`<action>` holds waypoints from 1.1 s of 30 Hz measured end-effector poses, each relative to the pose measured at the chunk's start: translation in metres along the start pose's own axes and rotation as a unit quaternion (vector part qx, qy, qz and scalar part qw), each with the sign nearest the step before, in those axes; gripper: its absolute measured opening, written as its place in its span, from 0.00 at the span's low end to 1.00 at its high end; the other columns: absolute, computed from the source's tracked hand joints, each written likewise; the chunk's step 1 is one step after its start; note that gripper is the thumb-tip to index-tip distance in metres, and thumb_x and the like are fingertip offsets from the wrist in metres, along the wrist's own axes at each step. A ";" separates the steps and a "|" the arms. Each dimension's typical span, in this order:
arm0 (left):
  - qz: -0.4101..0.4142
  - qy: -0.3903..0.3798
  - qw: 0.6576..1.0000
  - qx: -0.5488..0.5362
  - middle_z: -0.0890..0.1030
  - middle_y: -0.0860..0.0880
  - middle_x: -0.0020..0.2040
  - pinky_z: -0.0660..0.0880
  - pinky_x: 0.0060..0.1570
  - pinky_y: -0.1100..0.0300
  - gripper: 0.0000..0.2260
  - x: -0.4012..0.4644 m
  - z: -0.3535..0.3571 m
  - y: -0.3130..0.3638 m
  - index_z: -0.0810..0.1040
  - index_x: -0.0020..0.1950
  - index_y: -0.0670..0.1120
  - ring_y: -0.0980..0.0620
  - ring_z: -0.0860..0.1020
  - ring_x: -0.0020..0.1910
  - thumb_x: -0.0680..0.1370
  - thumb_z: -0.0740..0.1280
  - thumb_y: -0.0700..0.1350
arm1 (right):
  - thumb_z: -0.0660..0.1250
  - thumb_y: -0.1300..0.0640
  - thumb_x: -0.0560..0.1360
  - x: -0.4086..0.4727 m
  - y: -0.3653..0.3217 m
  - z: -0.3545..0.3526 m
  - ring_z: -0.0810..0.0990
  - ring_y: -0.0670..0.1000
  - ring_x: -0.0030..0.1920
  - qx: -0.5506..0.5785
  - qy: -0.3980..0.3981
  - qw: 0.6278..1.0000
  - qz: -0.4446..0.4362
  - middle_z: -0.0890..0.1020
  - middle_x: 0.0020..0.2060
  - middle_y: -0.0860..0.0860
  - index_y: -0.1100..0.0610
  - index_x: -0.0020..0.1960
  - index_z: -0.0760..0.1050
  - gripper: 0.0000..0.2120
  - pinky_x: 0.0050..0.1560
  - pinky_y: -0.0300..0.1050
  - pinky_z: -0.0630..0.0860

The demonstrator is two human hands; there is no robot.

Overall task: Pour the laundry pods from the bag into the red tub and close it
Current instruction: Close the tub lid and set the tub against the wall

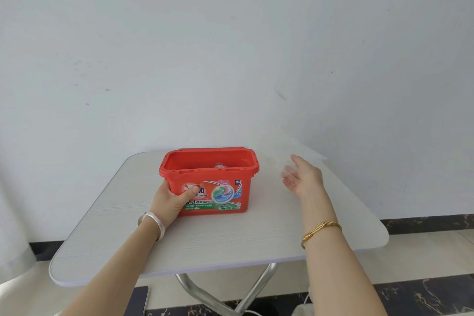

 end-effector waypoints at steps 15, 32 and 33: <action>0.007 -0.013 1.000 -0.008 0.84 0.62 0.35 0.75 0.37 0.74 0.20 0.000 0.002 0.003 0.77 0.54 0.44 0.66 0.82 0.38 0.64 0.73 0.47 | 0.59 0.65 0.72 -0.014 -0.043 0.029 0.65 0.54 0.35 -0.075 0.047 0.983 -0.161 0.68 0.34 0.53 0.66 0.45 0.73 0.06 0.33 0.42 0.63; -0.015 -0.013 1.000 -0.005 0.85 0.58 0.39 0.77 0.40 0.70 0.39 -0.005 0.001 0.006 0.77 0.51 0.51 0.62 0.83 0.40 0.46 0.74 0.69 | 0.65 0.52 0.73 -0.014 -0.022 0.118 0.72 0.50 0.29 -0.119 -0.158 0.978 -0.061 0.77 0.34 0.52 0.56 0.46 0.76 0.08 0.29 0.43 0.68; -0.013 -0.012 1.000 -0.007 0.85 0.57 0.41 0.77 0.40 0.70 0.40 -0.005 0.001 0.006 0.77 0.52 0.49 0.63 0.83 0.40 0.47 0.74 0.69 | 0.62 0.49 0.75 -0.014 -0.024 0.120 0.72 0.50 0.30 -0.119 -0.165 0.976 -0.071 0.77 0.35 0.52 0.55 0.47 0.75 0.09 0.29 0.42 0.67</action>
Point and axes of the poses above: each hand's wrist, its own x-axis towards the middle knuckle, its own z-axis out of the palm, y = z × x, the point moved 10 cm from there along x, towards the middle knuckle
